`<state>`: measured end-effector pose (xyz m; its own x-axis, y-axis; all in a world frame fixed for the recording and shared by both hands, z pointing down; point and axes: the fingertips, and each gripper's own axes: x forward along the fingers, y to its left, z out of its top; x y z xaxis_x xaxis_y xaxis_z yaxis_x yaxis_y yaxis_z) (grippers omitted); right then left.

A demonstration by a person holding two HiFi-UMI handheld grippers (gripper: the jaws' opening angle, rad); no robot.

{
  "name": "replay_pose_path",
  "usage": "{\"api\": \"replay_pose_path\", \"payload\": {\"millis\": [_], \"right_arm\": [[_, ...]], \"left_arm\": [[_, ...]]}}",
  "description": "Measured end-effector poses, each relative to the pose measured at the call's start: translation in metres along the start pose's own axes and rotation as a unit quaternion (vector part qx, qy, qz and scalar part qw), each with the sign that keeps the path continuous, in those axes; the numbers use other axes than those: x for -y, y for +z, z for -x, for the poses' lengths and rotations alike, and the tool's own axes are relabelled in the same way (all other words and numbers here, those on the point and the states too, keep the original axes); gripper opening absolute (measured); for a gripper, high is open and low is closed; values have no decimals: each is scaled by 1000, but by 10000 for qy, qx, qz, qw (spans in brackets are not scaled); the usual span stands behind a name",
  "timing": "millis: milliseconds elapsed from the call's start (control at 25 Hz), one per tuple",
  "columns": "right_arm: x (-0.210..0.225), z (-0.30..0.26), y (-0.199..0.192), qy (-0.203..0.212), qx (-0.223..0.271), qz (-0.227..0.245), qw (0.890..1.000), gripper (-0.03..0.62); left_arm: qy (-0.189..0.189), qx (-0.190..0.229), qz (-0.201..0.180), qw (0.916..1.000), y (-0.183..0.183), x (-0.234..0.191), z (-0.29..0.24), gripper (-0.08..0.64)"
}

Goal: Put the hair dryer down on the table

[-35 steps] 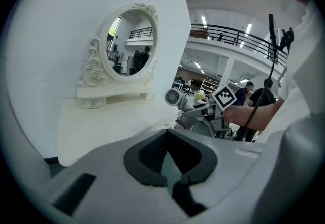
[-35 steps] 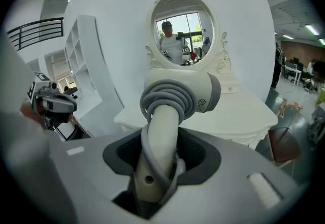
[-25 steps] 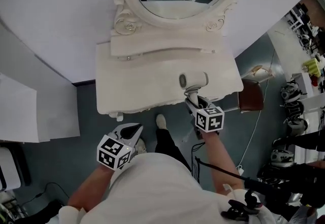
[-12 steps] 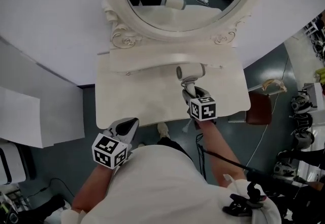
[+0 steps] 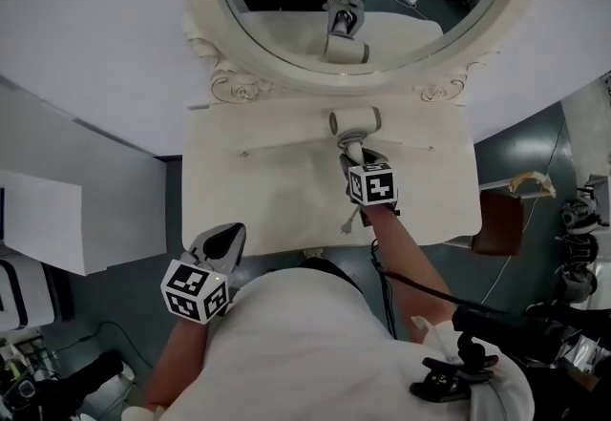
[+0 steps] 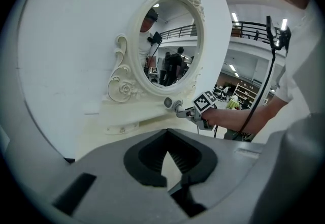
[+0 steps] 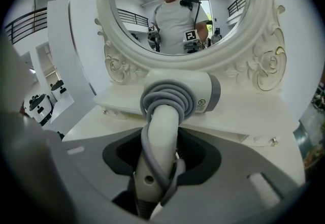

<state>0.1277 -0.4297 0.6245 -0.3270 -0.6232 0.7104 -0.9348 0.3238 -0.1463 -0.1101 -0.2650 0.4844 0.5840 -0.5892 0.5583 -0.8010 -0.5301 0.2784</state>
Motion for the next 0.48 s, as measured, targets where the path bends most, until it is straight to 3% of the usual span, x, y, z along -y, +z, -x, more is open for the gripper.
{"api": "replay_pose_path", "payload": {"millis": [480], "right_arm": [[15, -38, 19, -245, -141, 161, 9995, 174]], "left_arm": [[402, -39, 238, 9989, 16, -25, -19, 2]]}}
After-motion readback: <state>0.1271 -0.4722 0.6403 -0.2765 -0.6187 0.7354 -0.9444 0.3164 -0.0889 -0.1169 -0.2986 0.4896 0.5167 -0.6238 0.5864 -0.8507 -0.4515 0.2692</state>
